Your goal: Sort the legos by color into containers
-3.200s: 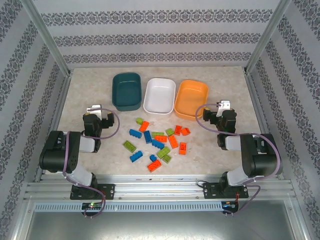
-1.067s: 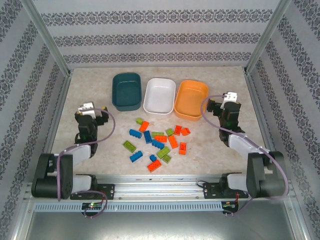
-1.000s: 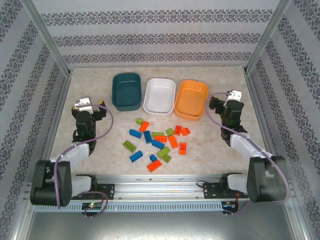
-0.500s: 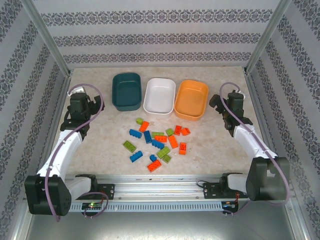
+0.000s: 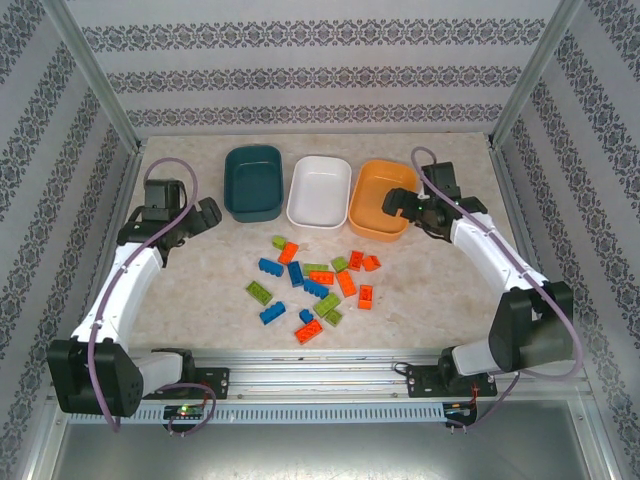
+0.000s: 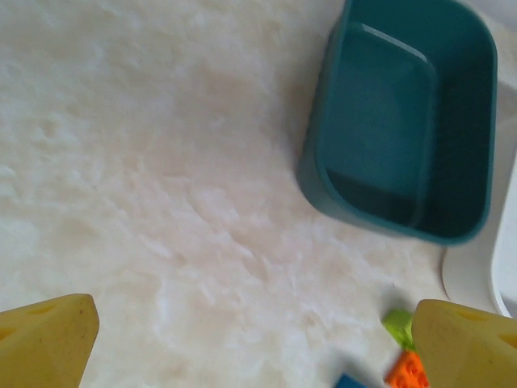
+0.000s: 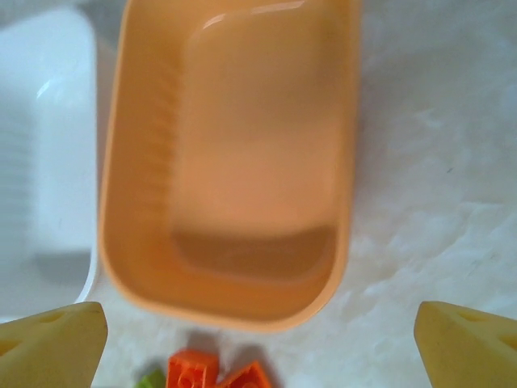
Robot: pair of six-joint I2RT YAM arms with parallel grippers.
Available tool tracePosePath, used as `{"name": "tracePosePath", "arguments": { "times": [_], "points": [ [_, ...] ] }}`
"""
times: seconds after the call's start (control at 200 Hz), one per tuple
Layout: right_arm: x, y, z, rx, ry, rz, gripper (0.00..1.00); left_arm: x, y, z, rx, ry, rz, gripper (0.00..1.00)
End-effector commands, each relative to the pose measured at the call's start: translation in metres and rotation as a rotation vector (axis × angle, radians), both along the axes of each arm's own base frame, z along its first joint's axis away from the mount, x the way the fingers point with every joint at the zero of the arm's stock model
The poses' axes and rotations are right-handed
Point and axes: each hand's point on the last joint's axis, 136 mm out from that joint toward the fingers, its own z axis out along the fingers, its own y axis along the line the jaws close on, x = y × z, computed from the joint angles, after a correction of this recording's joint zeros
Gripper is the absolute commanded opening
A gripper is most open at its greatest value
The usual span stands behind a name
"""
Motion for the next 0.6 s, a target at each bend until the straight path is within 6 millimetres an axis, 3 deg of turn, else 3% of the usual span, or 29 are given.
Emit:
{"name": "tracePosePath", "arguments": {
  "times": [0.0, 0.17, 0.325, 0.51, 0.595],
  "points": [
    [-0.025, 0.017, -0.005, -0.019, 0.138, 0.073, 0.95, -0.007, -0.028, 0.002, -0.085, 0.033, -0.108, 1.00],
    [-0.060, 0.032, -0.009, -0.053, 0.248, 0.083, 0.91, -0.016, -0.053, -0.003, -0.152, 0.076, -0.199, 1.00],
    [-0.097, 0.042, -0.023, -0.093, 0.350, 0.096, 0.86, -0.033, -0.072, -0.003, -0.153, 0.106, -0.277, 1.00],
    [-0.128, 0.052, -0.048, -0.104, 0.434, 0.113, 0.71, -0.046, -0.093, -0.007, -0.111, 0.125, -0.374, 1.00],
    [-0.142, 0.054, -0.057, -0.110, 0.466, 0.122, 0.69, -0.050, -0.099, -0.009, -0.110, 0.129, -0.394, 1.00]
  ]
}}
